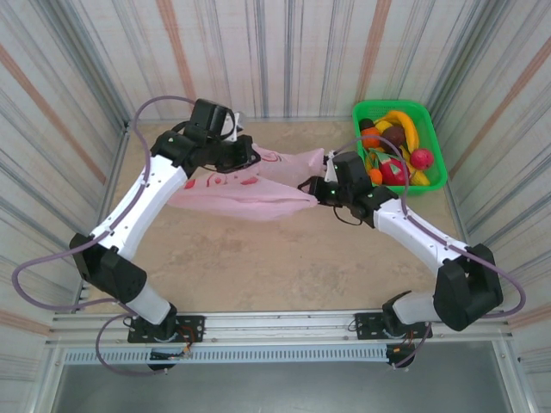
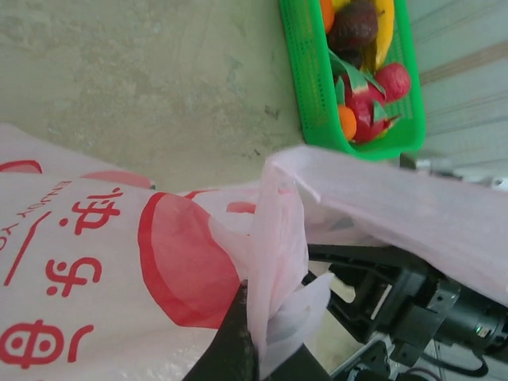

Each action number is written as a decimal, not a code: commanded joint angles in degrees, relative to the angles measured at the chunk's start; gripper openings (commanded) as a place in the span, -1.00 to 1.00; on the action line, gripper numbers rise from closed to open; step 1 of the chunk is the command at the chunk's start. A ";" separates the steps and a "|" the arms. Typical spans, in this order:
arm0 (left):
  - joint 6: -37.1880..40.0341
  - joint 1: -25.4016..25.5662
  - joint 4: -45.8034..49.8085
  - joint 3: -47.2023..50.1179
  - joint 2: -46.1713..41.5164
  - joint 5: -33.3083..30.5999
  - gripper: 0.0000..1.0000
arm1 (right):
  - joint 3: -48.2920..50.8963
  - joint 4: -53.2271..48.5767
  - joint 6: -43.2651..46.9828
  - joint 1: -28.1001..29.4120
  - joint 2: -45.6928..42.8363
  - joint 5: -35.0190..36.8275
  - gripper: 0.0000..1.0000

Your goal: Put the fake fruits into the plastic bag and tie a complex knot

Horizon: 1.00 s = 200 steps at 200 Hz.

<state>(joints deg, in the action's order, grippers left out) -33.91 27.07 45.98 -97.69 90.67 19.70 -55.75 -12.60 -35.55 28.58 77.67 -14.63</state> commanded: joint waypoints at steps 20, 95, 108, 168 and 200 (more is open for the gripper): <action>-0.02 -4.50 -0.87 -0.51 -1.60 -4.12 -1.00 | -2.13 -14.38 10.25 -3.23 -1.38 7.31 -0.75; 2.91 -8.25 2.13 2.71 -6.44 -6.39 -1.00 | -10.03 -16.91 22.48 -9.91 3.63 5.47 -0.56; 2.93 -8.26 2.04 3.35 -6.99 -5.00 -1.00 | -11.60 -16.79 23.28 -9.73 4.23 0.96 -0.47; -10.74 -7.31 -4.84 9.80 -7.61 3.80 -1.00 | -8.80 -13.13 26.93 -8.98 -0.07 -12.69 0.56; -19.35 -6.33 -7.87 11.63 -8.41 0.82 -1.00 | -8.80 -17.98 27.97 -9.03 -2.56 -13.07 0.98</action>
<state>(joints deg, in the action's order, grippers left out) -44.29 19.97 41.85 -87.20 84.31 21.23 -65.08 -26.63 -9.61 19.27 78.13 -24.62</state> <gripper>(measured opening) 0.043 0.960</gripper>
